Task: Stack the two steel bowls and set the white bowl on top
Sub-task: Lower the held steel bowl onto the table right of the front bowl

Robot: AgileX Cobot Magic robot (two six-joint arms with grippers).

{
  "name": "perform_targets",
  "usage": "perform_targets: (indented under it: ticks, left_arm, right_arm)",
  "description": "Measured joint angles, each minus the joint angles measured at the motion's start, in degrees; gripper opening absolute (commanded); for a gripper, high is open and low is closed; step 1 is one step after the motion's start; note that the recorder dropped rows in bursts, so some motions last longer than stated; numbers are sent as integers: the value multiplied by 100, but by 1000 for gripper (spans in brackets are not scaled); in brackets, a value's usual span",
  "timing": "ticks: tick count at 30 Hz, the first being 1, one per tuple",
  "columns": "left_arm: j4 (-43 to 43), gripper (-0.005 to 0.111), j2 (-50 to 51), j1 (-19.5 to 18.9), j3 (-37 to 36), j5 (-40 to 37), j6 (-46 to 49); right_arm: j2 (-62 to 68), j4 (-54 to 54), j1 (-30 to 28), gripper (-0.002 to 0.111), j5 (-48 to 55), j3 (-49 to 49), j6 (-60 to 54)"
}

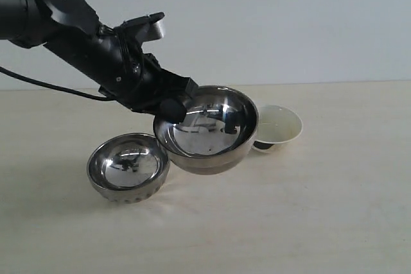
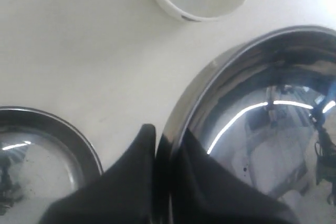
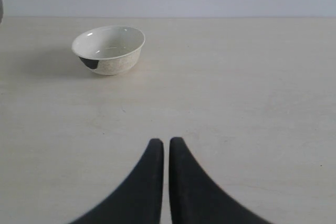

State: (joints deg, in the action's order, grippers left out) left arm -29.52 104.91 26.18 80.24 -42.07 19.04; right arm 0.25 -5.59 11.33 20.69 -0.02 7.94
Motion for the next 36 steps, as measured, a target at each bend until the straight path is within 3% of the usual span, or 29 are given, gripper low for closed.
perform_targets:
  ticks: [13, 29, 36]
  left_arm:
    - [-360, 4, 956, 22, -71, 58, 331]
    - [-490, 4, 1300, 22, -71, 425, 523]
    - [-787, 4, 1300, -185, -71, 397, 523]
  right_arm:
    - [0, 0, 0, 0, 0, 0, 0]
    - [0, 0, 0, 0, 0, 0, 0]
    - [0, 0, 0, 0, 0, 0, 0]
